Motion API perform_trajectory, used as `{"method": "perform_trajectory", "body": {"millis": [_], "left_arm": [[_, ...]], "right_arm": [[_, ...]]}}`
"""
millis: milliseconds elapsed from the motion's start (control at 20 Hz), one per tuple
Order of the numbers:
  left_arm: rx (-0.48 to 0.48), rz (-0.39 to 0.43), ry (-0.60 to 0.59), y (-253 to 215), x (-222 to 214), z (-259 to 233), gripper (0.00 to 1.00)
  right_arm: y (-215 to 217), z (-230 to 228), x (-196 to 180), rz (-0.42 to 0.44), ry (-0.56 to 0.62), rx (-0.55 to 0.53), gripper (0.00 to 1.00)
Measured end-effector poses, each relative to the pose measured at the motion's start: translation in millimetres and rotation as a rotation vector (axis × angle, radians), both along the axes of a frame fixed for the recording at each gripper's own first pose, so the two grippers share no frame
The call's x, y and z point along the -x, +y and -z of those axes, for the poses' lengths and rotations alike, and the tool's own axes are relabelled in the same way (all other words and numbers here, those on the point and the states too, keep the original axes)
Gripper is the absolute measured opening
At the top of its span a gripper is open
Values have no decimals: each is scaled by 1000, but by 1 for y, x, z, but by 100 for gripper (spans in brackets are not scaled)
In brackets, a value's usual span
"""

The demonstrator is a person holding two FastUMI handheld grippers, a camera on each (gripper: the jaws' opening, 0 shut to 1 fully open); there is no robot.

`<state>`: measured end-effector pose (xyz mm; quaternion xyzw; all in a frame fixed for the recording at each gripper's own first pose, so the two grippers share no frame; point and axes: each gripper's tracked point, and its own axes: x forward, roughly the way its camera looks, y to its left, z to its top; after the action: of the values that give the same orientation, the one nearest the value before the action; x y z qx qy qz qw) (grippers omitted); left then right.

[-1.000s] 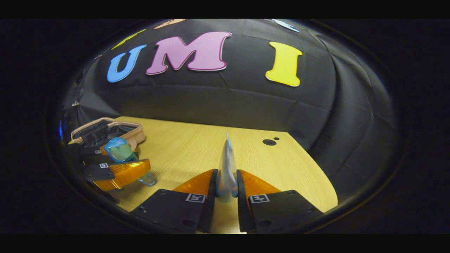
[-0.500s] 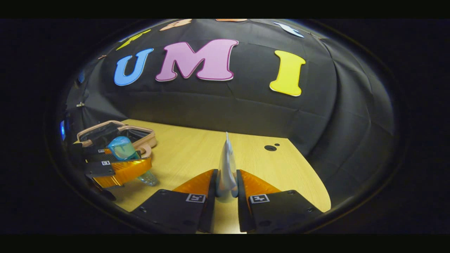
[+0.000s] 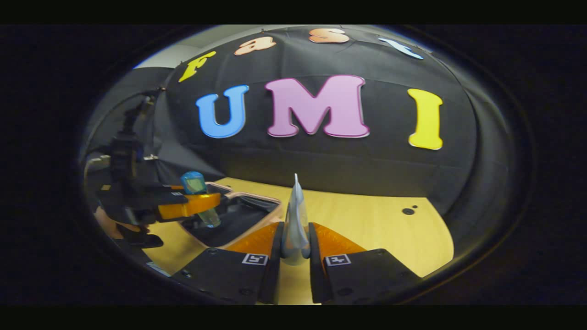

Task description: First open the suitcase, pack the skin care products into it, and then close the suitcase.

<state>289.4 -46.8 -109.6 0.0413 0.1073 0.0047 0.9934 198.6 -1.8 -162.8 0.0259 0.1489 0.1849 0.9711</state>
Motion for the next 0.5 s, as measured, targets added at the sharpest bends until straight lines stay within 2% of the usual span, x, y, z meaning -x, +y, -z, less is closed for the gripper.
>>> {"method": "perform_trajectory", "body": {"millis": [50,100,200,250,350,500], "left_arm": [[-18,-18,40,18,2,9,48],[-28,-42,88,35,3,20,44],[-33,-78,168,60,-3,43,44],[-32,-90,206,67,-11,57,48],[-34,-91,298,78,-26,85,45],[-54,-81,418,83,-51,118,45]], "right_arm": [[12,-9,4,-28,-5,-14,30],[21,-18,7,-50,-15,-24,30],[36,-31,15,-94,-29,-32,30],[40,-34,19,-117,-25,-23,30],[41,-39,29,-147,-19,-7,30],[37,-49,40,-145,-1,-30,30]]}}
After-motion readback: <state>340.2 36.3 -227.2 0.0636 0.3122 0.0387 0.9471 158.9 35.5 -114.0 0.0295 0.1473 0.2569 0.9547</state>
